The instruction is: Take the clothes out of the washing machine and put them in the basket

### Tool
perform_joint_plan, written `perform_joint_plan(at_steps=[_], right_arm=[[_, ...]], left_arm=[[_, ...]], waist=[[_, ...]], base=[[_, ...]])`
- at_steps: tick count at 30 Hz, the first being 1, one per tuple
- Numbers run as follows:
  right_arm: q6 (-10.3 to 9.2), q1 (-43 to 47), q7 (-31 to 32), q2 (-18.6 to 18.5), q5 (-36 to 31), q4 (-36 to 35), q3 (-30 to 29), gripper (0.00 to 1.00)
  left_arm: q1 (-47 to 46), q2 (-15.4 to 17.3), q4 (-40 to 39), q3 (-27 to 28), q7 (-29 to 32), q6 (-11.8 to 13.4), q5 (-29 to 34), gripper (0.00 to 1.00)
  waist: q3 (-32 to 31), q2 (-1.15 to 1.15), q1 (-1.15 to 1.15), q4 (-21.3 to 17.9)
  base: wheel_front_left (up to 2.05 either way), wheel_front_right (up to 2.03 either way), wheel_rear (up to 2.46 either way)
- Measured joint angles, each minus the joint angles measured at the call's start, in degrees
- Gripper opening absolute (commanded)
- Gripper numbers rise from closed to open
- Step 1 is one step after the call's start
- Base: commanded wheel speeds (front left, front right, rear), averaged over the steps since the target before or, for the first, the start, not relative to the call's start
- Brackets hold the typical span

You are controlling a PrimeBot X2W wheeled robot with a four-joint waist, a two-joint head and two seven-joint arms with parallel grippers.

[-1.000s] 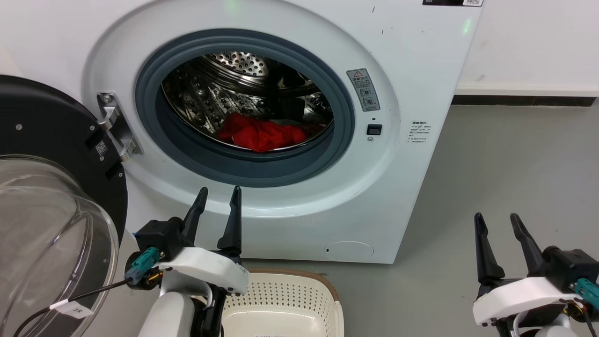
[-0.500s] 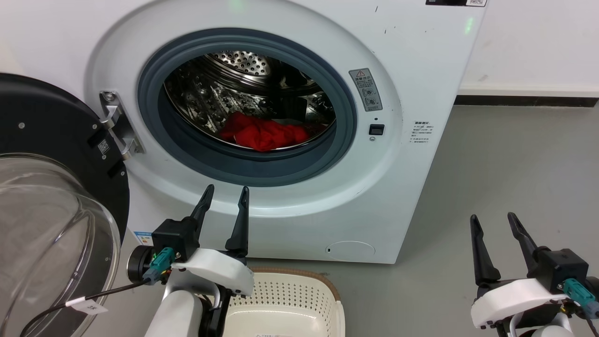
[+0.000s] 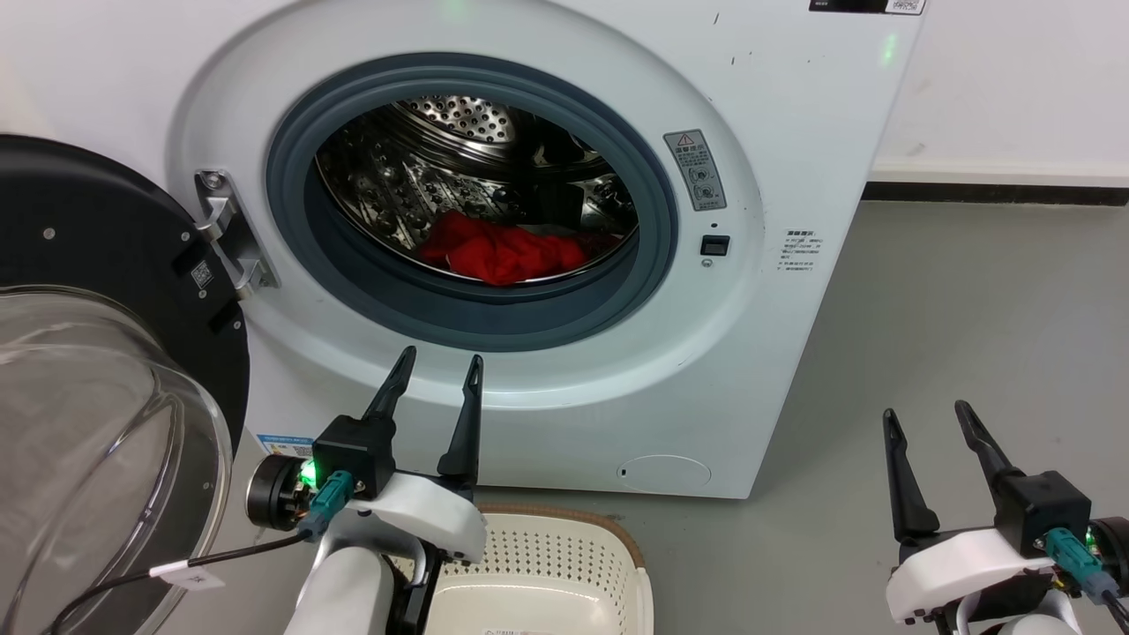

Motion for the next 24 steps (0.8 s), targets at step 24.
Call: perform_joint_plan(at_steps=[24], right_arm=[[0.00, 0.0, -0.2, 0.0, 0.2, 0.6, -0.2, 1.00]], left_arm=[[-0.2, 0.0, 0.7, -0.5, -0.3, 0.6, 0.2, 1.00]], waist=[[0.4, 0.00, 0.00, 0.4]], base=[[0.00, 0.00, 0.00]])
